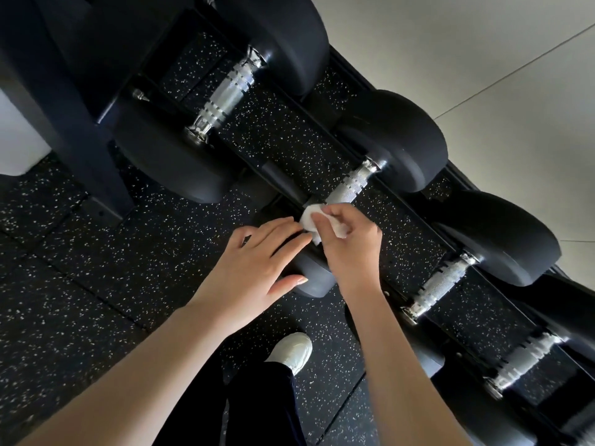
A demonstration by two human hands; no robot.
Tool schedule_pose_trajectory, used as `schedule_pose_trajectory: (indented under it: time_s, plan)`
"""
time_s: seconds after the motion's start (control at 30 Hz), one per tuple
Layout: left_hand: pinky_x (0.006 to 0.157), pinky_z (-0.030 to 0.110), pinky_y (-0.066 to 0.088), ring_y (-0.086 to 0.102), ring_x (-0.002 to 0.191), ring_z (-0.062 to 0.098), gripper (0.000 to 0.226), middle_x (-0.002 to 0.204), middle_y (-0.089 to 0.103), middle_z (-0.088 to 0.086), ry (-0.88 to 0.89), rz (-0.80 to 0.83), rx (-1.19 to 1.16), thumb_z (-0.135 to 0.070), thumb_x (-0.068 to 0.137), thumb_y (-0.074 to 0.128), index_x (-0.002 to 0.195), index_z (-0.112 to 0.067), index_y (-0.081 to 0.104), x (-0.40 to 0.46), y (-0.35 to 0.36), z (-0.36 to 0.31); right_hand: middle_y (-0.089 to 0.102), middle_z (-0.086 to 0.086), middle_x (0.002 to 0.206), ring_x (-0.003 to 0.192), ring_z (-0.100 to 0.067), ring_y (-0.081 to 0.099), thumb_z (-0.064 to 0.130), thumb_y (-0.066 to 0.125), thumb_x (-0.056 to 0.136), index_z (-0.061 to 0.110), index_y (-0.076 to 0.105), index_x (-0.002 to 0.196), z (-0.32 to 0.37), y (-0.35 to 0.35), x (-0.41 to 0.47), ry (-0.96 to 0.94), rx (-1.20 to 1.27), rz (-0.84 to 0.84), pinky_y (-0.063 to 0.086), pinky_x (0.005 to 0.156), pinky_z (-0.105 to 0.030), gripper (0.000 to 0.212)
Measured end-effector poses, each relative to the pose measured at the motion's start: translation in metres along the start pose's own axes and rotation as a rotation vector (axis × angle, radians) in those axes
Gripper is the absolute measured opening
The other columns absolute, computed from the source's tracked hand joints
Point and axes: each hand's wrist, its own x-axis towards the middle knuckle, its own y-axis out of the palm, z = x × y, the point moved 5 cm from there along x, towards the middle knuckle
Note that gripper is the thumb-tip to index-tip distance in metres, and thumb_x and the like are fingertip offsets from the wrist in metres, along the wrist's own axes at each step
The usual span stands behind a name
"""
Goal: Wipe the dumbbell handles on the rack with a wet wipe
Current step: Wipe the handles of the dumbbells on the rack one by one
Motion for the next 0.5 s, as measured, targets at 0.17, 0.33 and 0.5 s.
schedule_pose_trajectory:
  time_s: [0.17,0.33,0.5]
  plan:
    - [0.095,0.040,0.042,0.038,0.133,0.019,0.055,0.140,0.048,0.003,-0.063,-0.029,-0.055,-0.049,0.089,0.042,0.135,-0.019,0.049,-0.005,0.001,0.003,0.070,-0.007,0.084,0.075,-0.027,0.065,0.038,0.064,0.085,0.027,0.069,0.095,0.005,0.014,0.013,-0.095,-0.445,0.148,0.051,0.062,-0.032,0.016]
    - [0.093,0.041,0.044,0.040,0.132,0.019,0.055,0.140,0.048,0.001,-0.096,-0.034,-0.091,-0.051,0.088,0.041,0.134,-0.022,0.050,-0.006,0.001,0.005,0.070,-0.010,0.089,0.081,-0.030,0.065,0.046,0.061,0.085,0.035,0.067,0.102,0.008,0.014,0.015,-0.066,-0.560,0.231,0.055,0.068,-0.036,0.021]
    - [0.094,0.038,0.042,0.038,0.134,0.018,0.055,0.142,0.046,-0.001,-0.093,-0.020,-0.095,-0.053,0.089,0.042,0.135,-0.024,0.049,-0.007,0.004,0.008,0.069,-0.013,0.094,0.089,-0.034,0.064,0.040,0.055,0.091,0.029,0.065,0.110,0.018,0.021,0.021,-0.114,-0.702,0.286,0.053,0.072,-0.037,0.024]
